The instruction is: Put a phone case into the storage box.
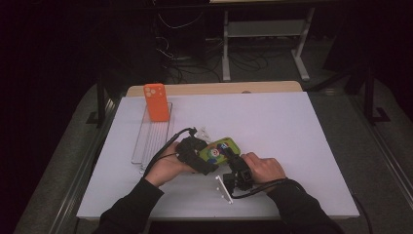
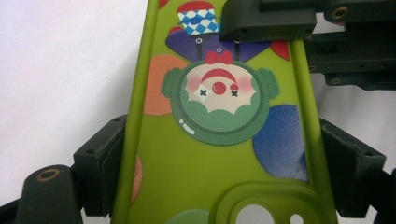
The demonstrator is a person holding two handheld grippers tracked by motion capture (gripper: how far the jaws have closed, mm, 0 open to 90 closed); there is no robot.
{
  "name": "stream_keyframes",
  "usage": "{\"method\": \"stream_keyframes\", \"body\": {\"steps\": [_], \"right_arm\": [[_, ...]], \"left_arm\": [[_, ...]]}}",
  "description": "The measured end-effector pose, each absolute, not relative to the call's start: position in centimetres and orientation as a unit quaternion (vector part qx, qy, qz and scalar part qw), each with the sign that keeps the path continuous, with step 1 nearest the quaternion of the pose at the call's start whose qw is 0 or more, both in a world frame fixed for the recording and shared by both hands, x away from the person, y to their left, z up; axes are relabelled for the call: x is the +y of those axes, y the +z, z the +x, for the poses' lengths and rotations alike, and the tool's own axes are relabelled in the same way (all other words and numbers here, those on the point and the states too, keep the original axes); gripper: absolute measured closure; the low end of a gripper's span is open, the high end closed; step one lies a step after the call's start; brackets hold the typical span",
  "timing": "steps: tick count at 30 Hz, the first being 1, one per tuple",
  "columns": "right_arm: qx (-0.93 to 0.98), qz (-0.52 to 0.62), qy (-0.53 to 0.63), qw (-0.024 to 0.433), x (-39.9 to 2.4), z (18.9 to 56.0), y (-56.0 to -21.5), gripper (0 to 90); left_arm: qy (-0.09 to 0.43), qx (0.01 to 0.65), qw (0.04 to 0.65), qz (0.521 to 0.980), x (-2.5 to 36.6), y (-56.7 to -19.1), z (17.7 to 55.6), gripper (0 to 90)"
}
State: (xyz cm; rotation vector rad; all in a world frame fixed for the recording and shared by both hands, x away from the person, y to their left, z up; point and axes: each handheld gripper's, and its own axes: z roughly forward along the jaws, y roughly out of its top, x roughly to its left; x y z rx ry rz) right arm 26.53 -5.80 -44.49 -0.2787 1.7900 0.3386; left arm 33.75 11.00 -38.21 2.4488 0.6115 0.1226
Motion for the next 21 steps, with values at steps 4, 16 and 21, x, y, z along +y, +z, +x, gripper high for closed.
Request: {"method": "stream_keyframes", "body": {"steps": [4, 16, 21], "right_arm": [[0.777, -0.124, 0.137, 0.602, -5.8, 26.4, -44.3, 75.2], [0.766, -0.109, 0.143, 0.617, -5.9, 26.5, -44.3, 75.6], [0.769, -0.091, 0.149, 0.615, -6.1, 26.6, -44.1, 75.6]], "left_arm": [[0.045, 0.231, 0.309, 0.921, 11.1, -38.2, 33.8, 15.2], [0.034, 0.228, 0.342, 0.911, 11.6, -37.9, 33.6, 1.6], [0.033, 0.224, 0.340, 0.913, 12.5, -37.6, 33.7, 0.0]]}}
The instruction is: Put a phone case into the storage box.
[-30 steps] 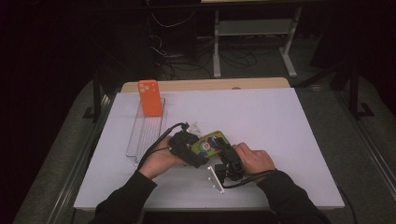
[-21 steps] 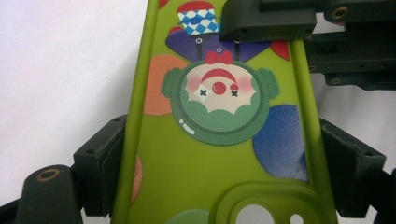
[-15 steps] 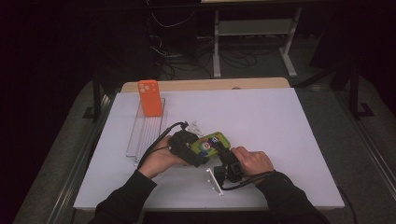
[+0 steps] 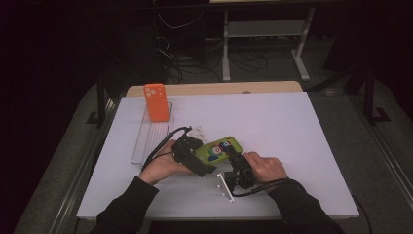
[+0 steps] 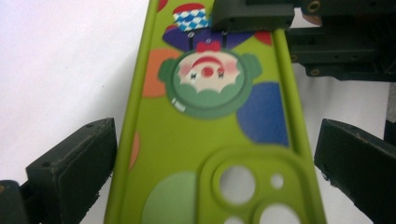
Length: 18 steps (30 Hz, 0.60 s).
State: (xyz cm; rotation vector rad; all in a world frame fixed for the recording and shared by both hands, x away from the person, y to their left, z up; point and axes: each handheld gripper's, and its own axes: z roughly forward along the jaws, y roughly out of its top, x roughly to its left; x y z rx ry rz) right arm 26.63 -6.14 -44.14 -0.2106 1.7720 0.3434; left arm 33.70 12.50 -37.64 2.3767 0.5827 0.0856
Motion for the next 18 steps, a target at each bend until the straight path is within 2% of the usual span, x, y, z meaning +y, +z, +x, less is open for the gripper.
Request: {"method": "stream_keyframes", "body": {"steps": [10, 18], "right_arm": [[0.784, -0.055, 0.155, 0.598, -7.1, 27.5, -43.7, 75.5], [0.808, 0.003, 0.183, 0.560, -8.2, 28.4, -43.0, 75.5]], "left_arm": [[0.037, 0.238, 0.357, 0.902, 14.3, -37.2, 33.9, 0.0], [0.045, 0.240, 0.356, 0.902, 15.0, -37.4, 34.1, 0.0]]}}
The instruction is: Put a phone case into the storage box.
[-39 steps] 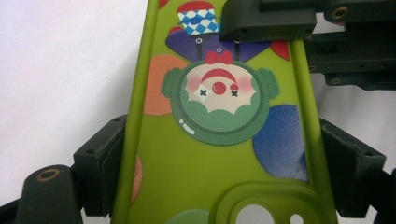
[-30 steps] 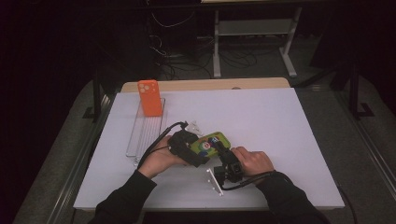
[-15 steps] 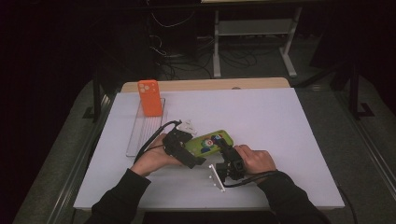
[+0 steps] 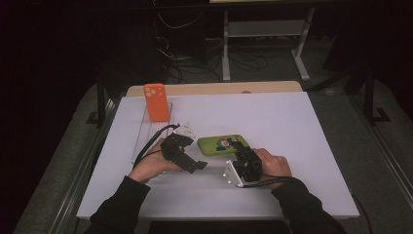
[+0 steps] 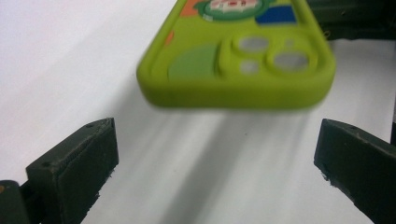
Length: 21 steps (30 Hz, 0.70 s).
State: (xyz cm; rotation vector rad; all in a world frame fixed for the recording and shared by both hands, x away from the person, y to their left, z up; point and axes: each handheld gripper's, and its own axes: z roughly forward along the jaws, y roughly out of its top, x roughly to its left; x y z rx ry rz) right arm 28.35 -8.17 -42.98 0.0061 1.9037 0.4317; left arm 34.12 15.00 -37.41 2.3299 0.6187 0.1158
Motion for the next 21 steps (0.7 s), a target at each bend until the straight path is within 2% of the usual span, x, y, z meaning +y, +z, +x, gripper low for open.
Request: {"method": "stream_keyframes", "body": {"steps": [7, 16, 21], "right_arm": [[0.819, 0.089, 0.253, 0.508, -9.2, 29.2, -41.9, 75.5], [0.830, 0.191, 0.333, 0.404, -10.2, 30.2, -41.3, 75.5], [0.822, 0.260, 0.385, 0.330, -10.6, 30.8, -41.1, 75.5]], "left_arm": [[0.053, 0.239, 0.358, 0.901, 15.1, -37.5, 34.2, 0.0], [0.060, 0.248, 0.364, 0.896, 15.2, -37.5, 34.4, 0.0], [0.067, 0.251, 0.363, 0.895, 15.1, -37.5, 34.4, 0.0]]}}
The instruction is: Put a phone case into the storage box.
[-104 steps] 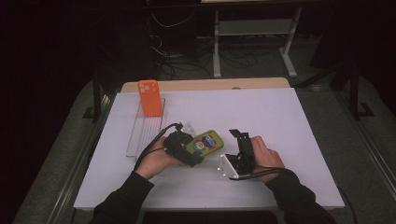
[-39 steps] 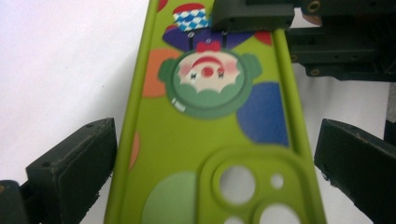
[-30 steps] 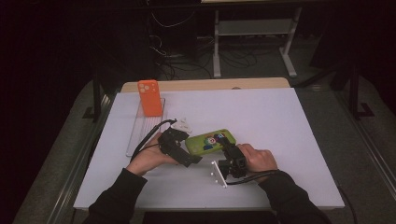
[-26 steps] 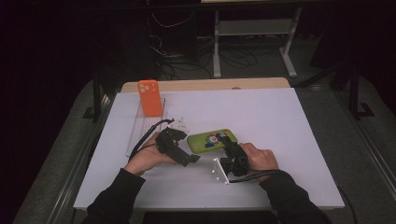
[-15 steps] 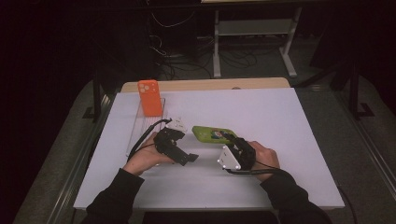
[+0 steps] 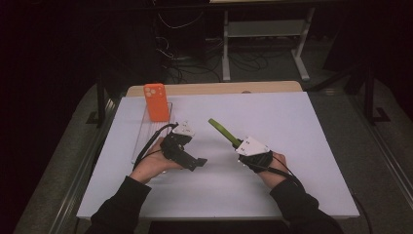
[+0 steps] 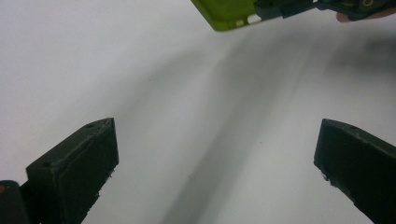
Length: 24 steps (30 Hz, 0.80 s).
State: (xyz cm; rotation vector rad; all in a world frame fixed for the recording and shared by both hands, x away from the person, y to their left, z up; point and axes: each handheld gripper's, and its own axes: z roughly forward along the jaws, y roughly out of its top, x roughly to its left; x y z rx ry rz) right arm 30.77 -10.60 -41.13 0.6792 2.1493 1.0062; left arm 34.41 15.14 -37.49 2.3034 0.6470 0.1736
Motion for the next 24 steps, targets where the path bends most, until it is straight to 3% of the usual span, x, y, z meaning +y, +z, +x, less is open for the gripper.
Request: {"method": "stream_keyframes", "body": {"steps": [4, 15, 24], "right_arm": [[0.812, 0.307, 0.420, 0.265, -11.0, 31.3, -41.2, 75.5], [0.766, 0.398, 0.485, 0.141, -12.2, 32.6, -41.8, 75.6], [0.757, 0.397, 0.503, 0.131, -11.7, 32.2, -41.6, 75.6]], "left_arm": [[0.076, 0.250, 0.369, 0.892, 15.1, -37.3, 34.5, 0.0], [0.086, 0.283, 0.412, 0.862, 14.5, -36.8, 34.8, 0.0], [0.085, 0.298, 0.451, 0.837, 13.4, -36.3, 35.9, 0.0]]}}
